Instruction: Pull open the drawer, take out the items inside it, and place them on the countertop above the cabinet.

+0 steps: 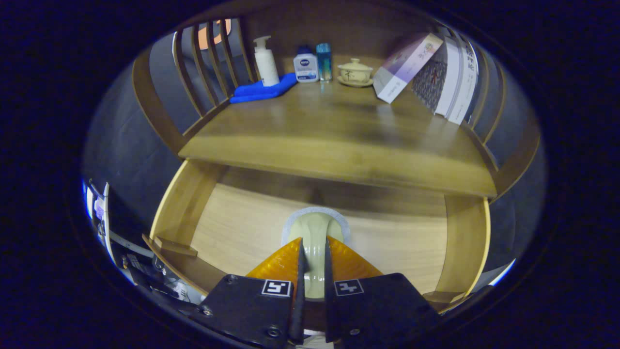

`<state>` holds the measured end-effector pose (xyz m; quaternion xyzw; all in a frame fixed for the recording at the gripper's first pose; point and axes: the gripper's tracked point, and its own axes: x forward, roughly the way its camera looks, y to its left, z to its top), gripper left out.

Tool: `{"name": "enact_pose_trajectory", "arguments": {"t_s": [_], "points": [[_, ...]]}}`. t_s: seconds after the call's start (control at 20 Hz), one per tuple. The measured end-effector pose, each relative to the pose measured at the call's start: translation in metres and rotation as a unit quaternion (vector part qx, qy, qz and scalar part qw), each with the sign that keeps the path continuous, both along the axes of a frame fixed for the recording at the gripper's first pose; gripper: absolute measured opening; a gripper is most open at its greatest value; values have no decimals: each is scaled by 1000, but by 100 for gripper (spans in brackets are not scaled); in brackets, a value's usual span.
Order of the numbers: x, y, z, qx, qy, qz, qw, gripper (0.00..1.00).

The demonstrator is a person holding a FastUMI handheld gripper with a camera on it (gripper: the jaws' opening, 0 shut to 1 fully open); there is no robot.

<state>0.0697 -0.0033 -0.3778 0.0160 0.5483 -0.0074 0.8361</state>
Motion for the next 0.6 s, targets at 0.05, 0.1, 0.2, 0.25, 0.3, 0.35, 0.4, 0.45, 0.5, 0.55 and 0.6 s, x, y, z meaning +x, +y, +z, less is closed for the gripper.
{"name": "enact_pose_trajectory", "arguments": {"t_s": [0.05,0.1,0.2,0.25,0.3,0.35,0.4,0.45,0.5,0.55,0.6], "points": [[6,0,7,0,-8,0,1000,19],[11,0,15,-1,-15,-1,1000,19],[22,0,29,-2,-29,-2,1000,19],[25,4,34,4,-29,-1,1000,19],[27,7,38,10,-31,-1,999,19],[30,8,45,8,-37,-1,999,19],[34,8,51,1,-47,8,999,19],[39,9,57,-5,-54,15,998,19],[43,11,61,-7,-58,17,998,19],[50,10,66,-10,-61,14,998,19],[61,6,70,-18,-66,12,998,19]]}}
